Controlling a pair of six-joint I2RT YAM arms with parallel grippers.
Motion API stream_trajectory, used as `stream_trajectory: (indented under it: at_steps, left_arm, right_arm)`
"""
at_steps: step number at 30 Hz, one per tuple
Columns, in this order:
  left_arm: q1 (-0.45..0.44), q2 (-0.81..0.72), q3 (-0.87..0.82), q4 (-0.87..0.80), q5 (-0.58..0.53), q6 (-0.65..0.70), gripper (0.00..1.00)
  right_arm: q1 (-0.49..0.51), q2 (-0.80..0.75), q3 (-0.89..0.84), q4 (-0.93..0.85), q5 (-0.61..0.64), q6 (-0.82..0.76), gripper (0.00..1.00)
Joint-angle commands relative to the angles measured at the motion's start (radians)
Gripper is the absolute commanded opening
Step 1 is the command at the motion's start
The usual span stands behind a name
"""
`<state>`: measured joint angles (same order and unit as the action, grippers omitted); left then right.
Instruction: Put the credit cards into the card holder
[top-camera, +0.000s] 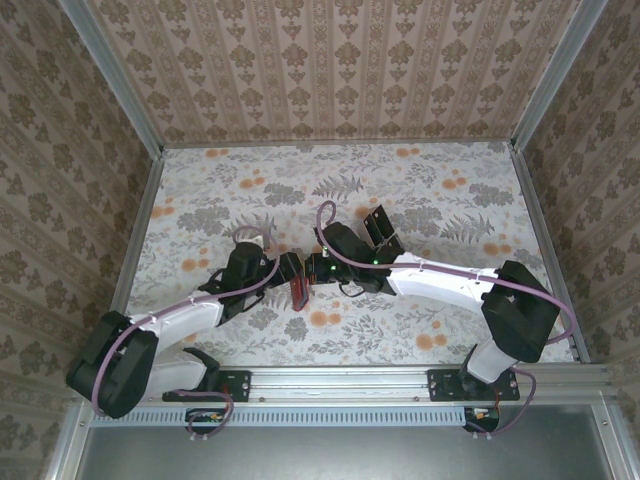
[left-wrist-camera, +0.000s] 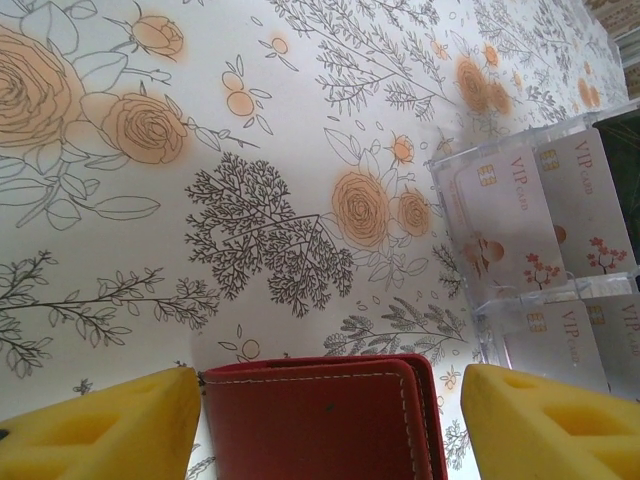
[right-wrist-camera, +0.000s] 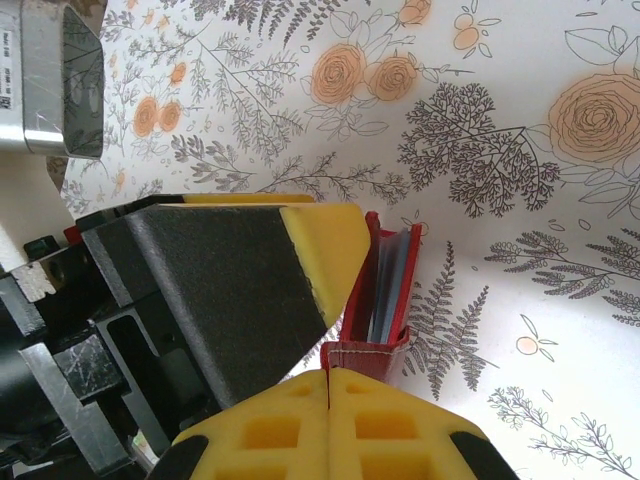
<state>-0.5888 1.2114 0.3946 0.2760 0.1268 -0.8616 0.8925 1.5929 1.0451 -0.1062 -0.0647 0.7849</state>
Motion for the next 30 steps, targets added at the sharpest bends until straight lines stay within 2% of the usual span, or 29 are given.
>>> stream_trajectory:
  at_steps: [1, 4, 9, 12, 20, 25, 26, 30]
  left_arm:
    - [-0.006, 0.012, 0.022, 0.008, 0.004, 0.019, 0.71]
    - [-0.006, 0.016, 0.015, 0.005, 0.001, 0.019, 0.66]
    - [-0.006, 0.009, -0.019, 0.012, -0.013, 0.010, 0.41]
    - [-0.005, -0.003, -0.038, 0.003, -0.025, 0.007, 0.32]
    - [-0.005, -0.058, -0.075, -0.055, -0.087, 0.017, 0.29]
    - [-0.002, -0.061, -0.088, -0.087, -0.126, 0.034, 0.32]
    - [-0.002, -0.059, -0.090, -0.090, -0.130, 0.038, 0.33]
    - [0.000, -0.052, -0.089, -0.109, -0.150, 0.048, 0.34]
  right_arm:
    - [-0.008, -0.035, 0.018, 0.008, -0.017, 0.001, 0.00]
    - [-0.012, -0.034, 0.015, 0.005, -0.014, 0.000, 0.00]
    - [-0.026, -0.047, -0.015, 0.009, -0.008, 0.008, 0.00]
    - [-0.036, -0.060, -0.042, 0.012, -0.001, 0.012, 0.00]
    - [-0.072, -0.054, -0.175, 0.066, 0.026, 0.053, 0.00]
    - [-0.085, 0.004, -0.239, 0.115, 0.018, 0.079, 0.00]
    - [-0.086, 0.010, -0.246, 0.120, 0.015, 0.084, 0.03]
    - [-0.084, -0.022, -0.266, 0.121, 0.011, 0.097, 0.30]
